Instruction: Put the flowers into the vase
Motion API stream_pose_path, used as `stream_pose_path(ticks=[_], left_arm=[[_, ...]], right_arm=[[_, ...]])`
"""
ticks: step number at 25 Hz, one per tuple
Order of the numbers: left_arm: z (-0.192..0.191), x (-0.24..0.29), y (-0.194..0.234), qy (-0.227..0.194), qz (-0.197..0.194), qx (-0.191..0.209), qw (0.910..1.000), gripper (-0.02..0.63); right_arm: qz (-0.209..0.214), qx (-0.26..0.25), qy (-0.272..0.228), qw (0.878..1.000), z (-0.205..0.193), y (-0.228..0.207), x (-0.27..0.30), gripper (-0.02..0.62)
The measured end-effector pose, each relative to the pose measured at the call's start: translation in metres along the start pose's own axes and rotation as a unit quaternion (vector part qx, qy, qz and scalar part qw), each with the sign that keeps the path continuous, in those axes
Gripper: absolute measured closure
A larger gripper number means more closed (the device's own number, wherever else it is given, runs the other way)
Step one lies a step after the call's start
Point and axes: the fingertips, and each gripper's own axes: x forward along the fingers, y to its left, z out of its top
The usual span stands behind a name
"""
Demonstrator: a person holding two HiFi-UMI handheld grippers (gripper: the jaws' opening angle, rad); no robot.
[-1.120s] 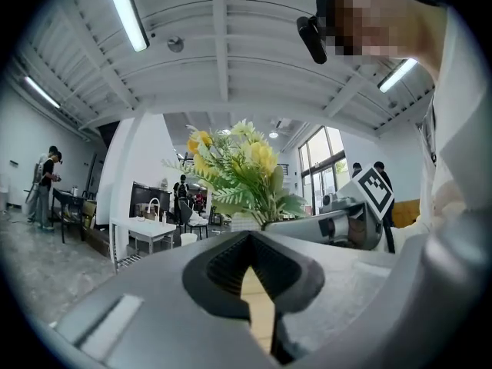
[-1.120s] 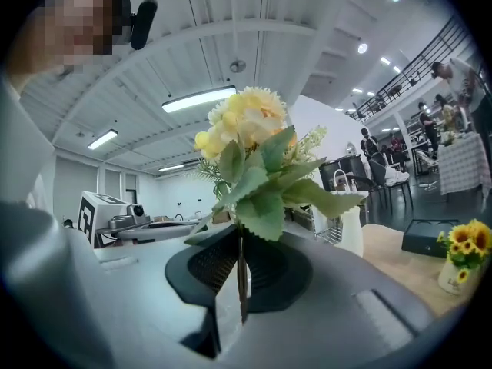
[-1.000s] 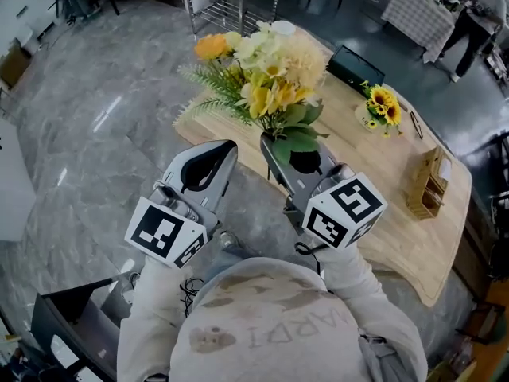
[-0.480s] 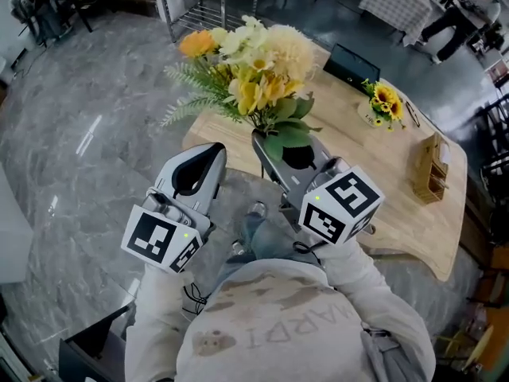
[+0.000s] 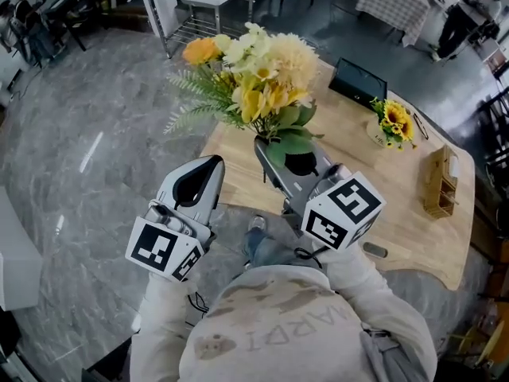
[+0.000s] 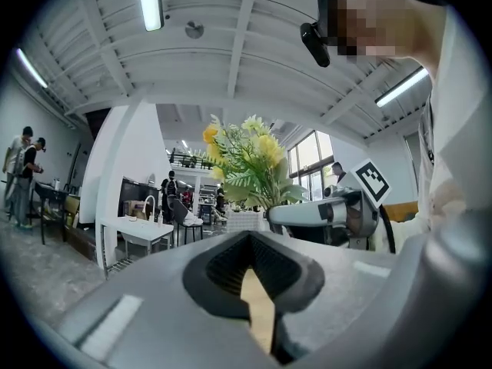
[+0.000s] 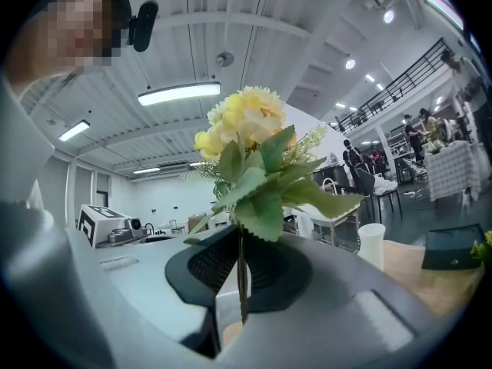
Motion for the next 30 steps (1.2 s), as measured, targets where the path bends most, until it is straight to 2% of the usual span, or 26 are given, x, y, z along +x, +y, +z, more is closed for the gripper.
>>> stream_pose_path(ticks=[7,14,23,30], left_arm=[[0.029,0.082,0.033,0.002,-0.048,0.011,0.9988,0.604],[0.027,0.134,0.035,0.016,-0.092,0.015,0.9955,0.604],[0.019,0.175,0.044,0.029,-0.142,0.004,0.9894,0.604],[0.018,0.200,0.079,0.043,-0.157,-0.004,0.9867,0.604]], right_arm=[[-0.022,0.006,-0.020,1.000,0.035,-0.062,0.035,0.545],[-0.056,0.009,-0.059,0.997,0.060,-0.119,0.043,0.545],[-0.131,-0.010,-0.100,0.986,0.087,-0.192,0.058,0.545],[-0.198,-0.040,-0.127,0.971,0.111,-0.256,0.085,0.545]])
